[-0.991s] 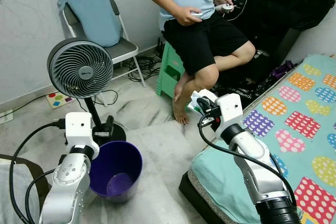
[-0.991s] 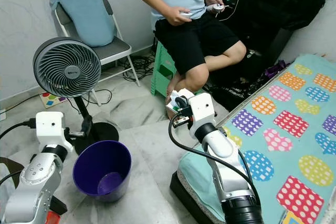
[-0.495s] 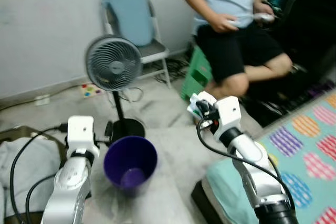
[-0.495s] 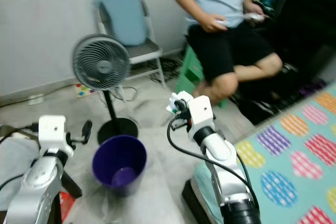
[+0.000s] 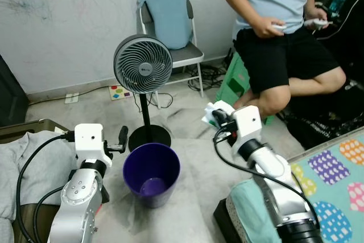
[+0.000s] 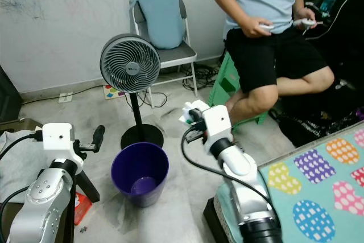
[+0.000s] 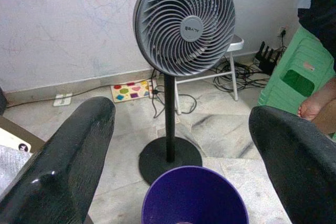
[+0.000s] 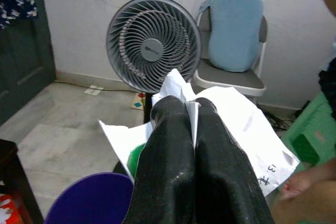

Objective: Clean up the room

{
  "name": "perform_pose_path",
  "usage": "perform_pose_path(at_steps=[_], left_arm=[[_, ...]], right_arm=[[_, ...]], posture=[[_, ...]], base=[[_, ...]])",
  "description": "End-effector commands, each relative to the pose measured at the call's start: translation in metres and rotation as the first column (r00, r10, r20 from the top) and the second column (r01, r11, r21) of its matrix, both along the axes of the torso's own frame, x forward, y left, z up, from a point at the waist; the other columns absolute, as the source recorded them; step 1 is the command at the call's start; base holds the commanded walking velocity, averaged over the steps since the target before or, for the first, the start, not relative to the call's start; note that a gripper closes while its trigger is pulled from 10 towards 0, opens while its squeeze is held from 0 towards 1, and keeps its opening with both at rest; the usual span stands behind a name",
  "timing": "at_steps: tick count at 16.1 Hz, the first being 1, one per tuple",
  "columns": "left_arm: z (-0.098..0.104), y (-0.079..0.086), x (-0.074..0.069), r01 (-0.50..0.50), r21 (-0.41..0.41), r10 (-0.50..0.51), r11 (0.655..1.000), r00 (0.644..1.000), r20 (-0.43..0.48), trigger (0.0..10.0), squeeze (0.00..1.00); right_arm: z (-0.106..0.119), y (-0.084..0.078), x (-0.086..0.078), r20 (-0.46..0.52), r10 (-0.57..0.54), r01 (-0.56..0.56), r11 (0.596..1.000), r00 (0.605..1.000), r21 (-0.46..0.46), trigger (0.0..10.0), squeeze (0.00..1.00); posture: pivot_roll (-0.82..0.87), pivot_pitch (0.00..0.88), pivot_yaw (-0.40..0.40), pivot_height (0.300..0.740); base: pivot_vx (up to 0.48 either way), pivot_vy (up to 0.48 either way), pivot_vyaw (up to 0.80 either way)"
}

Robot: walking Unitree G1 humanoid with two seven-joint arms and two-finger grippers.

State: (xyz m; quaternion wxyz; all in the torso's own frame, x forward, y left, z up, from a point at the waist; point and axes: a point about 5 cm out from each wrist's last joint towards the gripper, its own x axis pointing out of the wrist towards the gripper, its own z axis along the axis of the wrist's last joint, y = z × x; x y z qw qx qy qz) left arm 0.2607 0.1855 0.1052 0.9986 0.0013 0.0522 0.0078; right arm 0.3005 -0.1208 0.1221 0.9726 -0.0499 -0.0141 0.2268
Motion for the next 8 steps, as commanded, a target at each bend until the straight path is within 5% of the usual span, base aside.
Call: perform_pose_path(at_steps=[1,8], left_arm=[[0.0064,0.0003,0.0017,0.003,-0.003,-0.003,1.000,1.000,0.030,10.0,0.00],[0.0076,0.0000,0.0049,0.002,-0.032,-0.001,0.999,0.999,0.045,10.0,0.00]], right_arm=[[0.0065,0.0000,0.0017,0.019,0.001,-0.001,1.000,1.000,-0.005,10.0,0.00],[0.0074,0.0029,0.0035,0.022,0.011,-0.011,1.000,1.000,-0.003,10.0,0.00]], posture=[[-0.08,0.000,-0.043,0.740],[-0.07,0.000,-0.044,0.740]], base=[[0.000,0.000,0.80],[0.000,0.000,0.80]])
